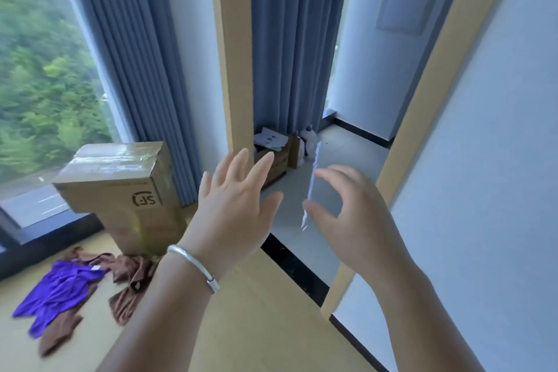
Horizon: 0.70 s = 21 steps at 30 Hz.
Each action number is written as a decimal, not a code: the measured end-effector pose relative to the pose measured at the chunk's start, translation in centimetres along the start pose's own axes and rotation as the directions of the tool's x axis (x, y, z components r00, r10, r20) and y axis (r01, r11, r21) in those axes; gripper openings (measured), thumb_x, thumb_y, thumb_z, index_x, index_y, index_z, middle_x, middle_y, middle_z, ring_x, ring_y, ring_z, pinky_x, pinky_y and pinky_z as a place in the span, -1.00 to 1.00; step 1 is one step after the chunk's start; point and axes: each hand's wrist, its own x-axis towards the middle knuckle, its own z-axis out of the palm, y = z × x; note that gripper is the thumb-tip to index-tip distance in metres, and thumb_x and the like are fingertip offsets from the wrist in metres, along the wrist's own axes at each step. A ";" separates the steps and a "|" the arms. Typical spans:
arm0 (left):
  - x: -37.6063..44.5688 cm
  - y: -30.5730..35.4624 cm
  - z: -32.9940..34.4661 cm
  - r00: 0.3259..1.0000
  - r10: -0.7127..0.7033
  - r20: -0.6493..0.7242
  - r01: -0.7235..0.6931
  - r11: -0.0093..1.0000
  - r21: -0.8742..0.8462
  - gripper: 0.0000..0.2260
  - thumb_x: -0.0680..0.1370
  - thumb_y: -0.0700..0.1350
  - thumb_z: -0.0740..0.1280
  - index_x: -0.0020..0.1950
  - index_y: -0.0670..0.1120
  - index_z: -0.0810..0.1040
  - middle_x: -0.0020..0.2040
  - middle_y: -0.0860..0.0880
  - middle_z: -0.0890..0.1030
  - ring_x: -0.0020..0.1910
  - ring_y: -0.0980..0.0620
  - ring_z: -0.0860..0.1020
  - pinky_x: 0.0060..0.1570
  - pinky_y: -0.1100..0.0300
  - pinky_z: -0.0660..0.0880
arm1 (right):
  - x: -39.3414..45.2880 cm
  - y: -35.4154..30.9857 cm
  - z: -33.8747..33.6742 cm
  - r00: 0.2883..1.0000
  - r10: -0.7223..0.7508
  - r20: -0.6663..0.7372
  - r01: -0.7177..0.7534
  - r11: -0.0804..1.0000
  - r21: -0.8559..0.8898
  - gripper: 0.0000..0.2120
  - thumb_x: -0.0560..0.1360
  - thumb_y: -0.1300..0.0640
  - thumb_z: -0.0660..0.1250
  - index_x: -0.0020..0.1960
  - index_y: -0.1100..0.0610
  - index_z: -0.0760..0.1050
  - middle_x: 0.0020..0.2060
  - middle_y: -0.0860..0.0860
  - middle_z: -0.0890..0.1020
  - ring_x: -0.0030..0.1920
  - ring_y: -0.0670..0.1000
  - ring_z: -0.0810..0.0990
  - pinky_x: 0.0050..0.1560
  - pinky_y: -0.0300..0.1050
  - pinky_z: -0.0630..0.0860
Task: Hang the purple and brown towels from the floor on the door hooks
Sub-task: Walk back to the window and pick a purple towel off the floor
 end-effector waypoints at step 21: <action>2.7 -24.2 -3.1 0.720 -0.651 -0.240 0.668 0.744 -0.015 -0.49 0.61 0.00 0.11 0.52 0.23 0.00 0.56 0.01 0.00 0.53 0.03 -0.14 0.45 -0.16 -0.10 | 16.6 -13.8 24.1 0.697 -0.596 0.399 0.522 0.803 0.288 -0.56 0.47 -0.09 0.34 0.32 -0.08 0.41 0.25 -0.13 0.45 0.32 -0.10 0.33 0.37 0.02 0.30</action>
